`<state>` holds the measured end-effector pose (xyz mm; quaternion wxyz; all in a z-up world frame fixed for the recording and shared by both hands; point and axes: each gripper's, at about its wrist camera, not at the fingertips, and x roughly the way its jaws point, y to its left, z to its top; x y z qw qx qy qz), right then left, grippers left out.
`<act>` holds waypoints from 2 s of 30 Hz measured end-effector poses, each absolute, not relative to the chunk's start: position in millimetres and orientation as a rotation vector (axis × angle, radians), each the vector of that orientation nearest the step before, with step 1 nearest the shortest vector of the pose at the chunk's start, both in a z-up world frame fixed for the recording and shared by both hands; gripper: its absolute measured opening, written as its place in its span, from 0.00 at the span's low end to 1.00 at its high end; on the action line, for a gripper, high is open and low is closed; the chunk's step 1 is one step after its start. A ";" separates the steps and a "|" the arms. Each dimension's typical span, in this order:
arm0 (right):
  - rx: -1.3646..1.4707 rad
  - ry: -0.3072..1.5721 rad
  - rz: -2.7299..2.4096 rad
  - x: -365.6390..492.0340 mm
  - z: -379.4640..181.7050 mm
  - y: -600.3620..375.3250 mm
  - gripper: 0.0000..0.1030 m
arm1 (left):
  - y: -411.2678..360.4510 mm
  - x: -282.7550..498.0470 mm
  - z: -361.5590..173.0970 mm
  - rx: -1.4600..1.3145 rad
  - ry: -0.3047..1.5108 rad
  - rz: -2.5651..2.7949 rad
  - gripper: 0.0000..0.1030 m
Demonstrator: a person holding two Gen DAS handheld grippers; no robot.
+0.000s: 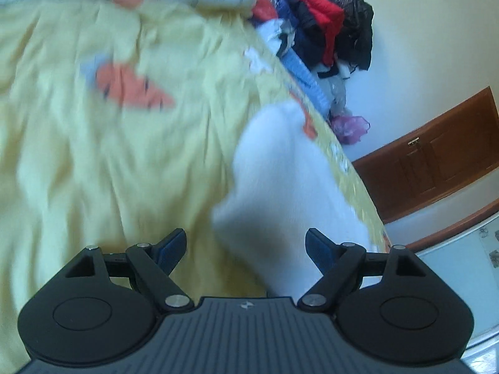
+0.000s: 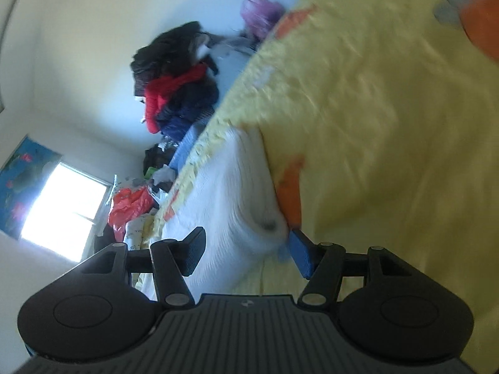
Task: Fold small clothes
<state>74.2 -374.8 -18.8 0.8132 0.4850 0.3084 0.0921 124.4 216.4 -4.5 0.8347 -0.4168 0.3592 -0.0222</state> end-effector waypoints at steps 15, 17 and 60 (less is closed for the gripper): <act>0.975 0.693 0.068 152.6 -37.3 -297.0 0.34 | 171.3 173.0 -4.8 -0.768 0.788 0.041 0.35; 0.964 0.679 0.078 151.7 -36.7 -297.1 0.32 | 172.6 176.5 -0.6 -0.742 0.794 0.033 0.30; 0.285 0.865 0.229 164.1 27.9 -300.5 0.69 | 142.2 153.0 47.1 -0.053 0.802 -0.001 0.86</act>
